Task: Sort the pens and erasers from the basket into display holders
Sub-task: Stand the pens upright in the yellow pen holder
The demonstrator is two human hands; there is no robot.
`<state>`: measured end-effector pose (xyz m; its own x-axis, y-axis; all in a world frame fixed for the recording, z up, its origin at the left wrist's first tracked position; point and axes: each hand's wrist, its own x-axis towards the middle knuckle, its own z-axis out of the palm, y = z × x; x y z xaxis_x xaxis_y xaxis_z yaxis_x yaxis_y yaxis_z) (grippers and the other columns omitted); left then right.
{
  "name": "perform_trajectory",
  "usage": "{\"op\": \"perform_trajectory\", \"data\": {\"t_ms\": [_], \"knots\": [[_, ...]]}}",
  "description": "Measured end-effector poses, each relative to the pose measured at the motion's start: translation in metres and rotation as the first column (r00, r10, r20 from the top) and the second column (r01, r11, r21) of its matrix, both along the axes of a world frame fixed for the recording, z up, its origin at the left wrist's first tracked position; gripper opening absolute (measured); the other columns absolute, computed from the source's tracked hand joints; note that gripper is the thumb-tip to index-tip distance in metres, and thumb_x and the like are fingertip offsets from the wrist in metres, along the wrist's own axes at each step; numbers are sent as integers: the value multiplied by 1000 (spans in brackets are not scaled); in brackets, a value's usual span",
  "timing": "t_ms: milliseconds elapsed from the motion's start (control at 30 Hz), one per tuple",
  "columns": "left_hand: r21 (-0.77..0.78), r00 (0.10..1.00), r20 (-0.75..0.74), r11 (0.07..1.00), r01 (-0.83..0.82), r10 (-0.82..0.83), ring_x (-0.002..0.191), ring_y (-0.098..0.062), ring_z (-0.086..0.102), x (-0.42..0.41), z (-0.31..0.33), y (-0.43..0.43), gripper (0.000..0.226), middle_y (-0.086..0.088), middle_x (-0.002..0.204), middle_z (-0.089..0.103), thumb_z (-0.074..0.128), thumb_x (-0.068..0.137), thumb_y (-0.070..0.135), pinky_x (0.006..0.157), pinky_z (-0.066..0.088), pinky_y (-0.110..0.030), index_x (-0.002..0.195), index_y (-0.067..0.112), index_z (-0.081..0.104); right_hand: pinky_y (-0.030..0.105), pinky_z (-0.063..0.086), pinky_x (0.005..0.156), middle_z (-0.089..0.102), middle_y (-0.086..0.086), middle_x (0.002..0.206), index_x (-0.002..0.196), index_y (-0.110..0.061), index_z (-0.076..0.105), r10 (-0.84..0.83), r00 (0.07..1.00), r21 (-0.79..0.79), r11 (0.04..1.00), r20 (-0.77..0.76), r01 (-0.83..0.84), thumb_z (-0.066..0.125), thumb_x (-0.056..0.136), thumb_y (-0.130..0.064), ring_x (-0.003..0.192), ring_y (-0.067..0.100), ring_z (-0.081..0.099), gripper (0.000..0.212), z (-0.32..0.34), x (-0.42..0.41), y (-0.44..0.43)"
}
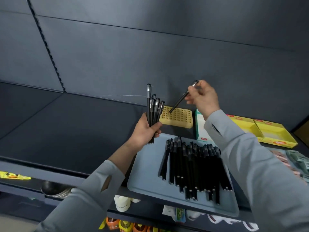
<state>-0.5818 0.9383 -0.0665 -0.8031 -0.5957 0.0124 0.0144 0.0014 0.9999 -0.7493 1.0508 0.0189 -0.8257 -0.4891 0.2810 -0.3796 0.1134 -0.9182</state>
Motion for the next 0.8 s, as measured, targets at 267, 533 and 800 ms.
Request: {"op": "perform_trajectory", "data": {"t_ms": [267,533,800], "knots": [[-40,999,7,999,-37,37,65,-12,58,-15,1,-18,20,-4,80,55,57,96,16,63,53,-25,110,7,44,33,60,76,71,8,83,94,-14,61,102,980,130,988,-173,-80,61,93,-15,67,17,71,2,-23,-46,-61],[26,1000,-23,1000,-6,7,67,-12,62,-23,7,-30,16,-5,86,60,55,96,12,66,55,-24,108,6,46,38,59,81,73,5,82,92,-8,60,129,962,239,968,-239,-71,59,93,-17,67,16,72,9,-35,-56,-83],[134,995,-91,990,53,-41,69,-14,65,-37,9,-36,24,-9,89,63,55,96,7,65,57,-25,117,-2,47,37,56,80,67,-4,85,104,-21,58,57,938,295,954,-341,49,69,87,-23,75,19,68,19,-47,-55,-81]]}}
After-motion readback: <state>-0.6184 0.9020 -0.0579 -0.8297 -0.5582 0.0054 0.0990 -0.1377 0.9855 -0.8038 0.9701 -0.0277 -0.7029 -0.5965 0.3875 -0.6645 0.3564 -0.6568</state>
